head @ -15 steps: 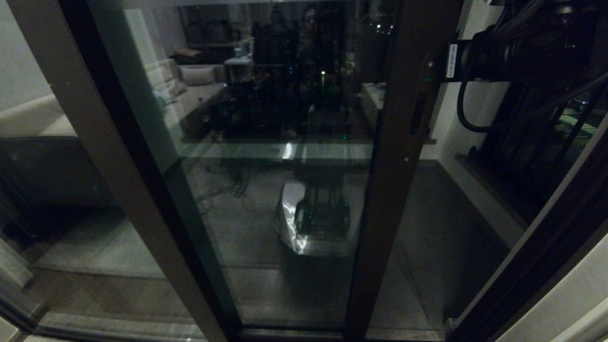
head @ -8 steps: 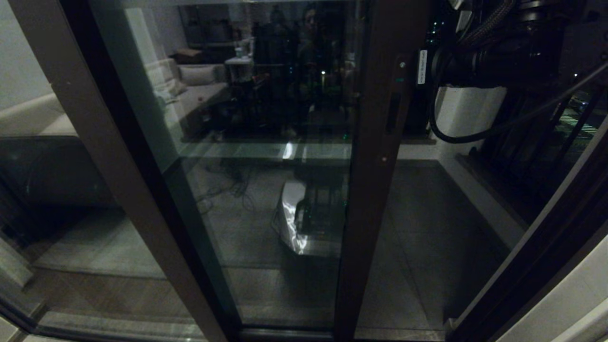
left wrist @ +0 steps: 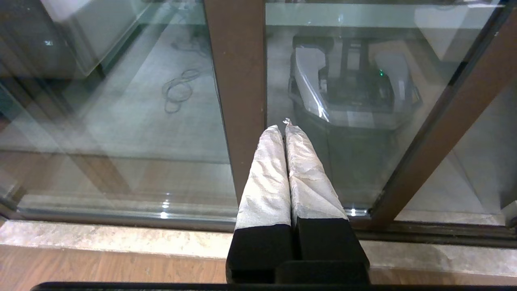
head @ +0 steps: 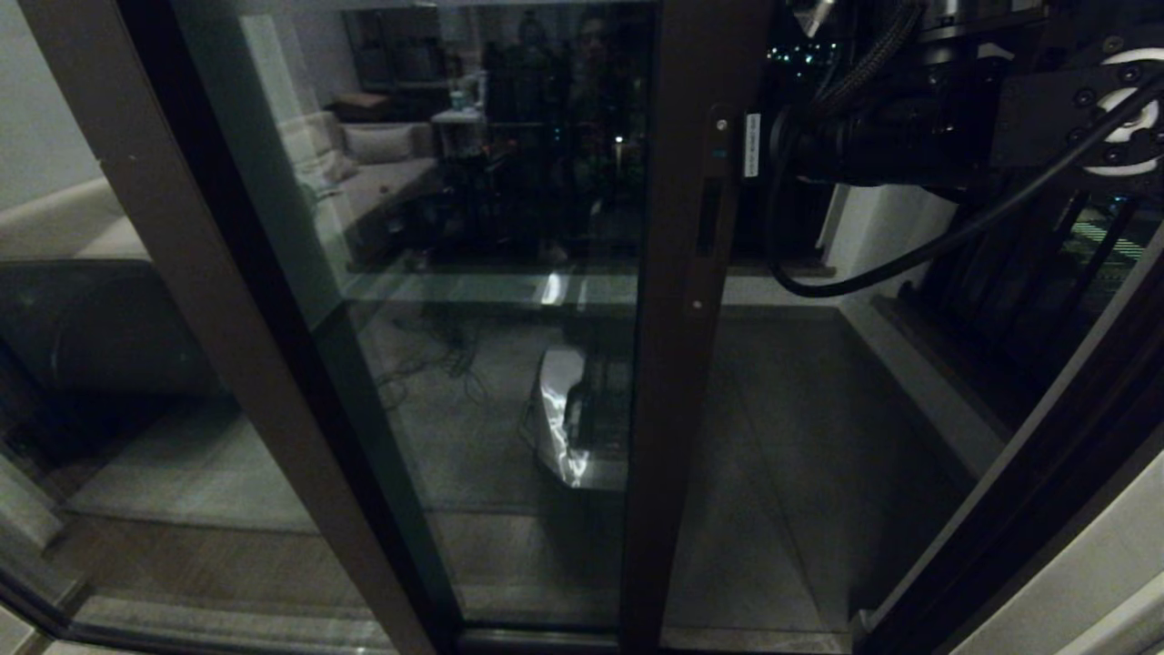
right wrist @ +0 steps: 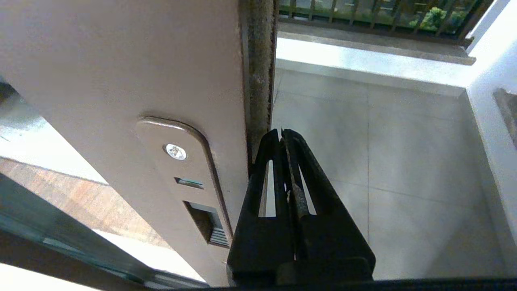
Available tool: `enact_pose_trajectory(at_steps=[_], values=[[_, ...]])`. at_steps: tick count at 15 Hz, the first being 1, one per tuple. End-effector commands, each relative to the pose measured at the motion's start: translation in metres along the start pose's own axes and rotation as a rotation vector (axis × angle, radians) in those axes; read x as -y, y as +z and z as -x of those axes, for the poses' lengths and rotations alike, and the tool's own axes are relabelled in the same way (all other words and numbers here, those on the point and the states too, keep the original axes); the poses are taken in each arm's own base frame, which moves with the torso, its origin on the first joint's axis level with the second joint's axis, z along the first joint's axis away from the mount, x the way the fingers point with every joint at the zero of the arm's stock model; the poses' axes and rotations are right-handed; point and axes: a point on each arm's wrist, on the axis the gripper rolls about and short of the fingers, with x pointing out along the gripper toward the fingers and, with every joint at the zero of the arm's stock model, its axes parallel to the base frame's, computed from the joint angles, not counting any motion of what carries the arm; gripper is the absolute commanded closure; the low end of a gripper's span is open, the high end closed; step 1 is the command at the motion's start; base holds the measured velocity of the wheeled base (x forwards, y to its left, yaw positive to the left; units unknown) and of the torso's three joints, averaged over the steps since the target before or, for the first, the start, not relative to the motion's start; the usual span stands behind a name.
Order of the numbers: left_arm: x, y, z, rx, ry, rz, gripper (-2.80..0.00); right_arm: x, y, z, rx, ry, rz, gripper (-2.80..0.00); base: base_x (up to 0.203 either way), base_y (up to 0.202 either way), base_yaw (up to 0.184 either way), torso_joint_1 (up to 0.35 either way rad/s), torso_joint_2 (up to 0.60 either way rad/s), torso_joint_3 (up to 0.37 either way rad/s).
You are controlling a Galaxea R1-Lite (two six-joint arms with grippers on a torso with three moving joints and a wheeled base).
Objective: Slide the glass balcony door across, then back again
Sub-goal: Open the slid door
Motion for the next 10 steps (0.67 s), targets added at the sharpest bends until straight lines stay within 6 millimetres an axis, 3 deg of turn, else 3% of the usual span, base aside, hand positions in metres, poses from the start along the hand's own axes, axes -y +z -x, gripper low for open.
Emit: enact_pose_trajectory(at_steps=[1,10], values=[[0.000,0.000,0.000,0.000,-0.001,-0.001,0.00,-0.011,-0.007,-0.007,-0.016,0.019,0.008,0.00,0.000,0.000,0.000,0.000,0.00,0.000],[0.000,0.000,0.000,0.000,-0.001,-0.001,0.00,-0.042,-0.018,-0.013,-0.022,0.074,0.022,0.00,0.000,0.000,0.000,0.000,0.00,0.000]])
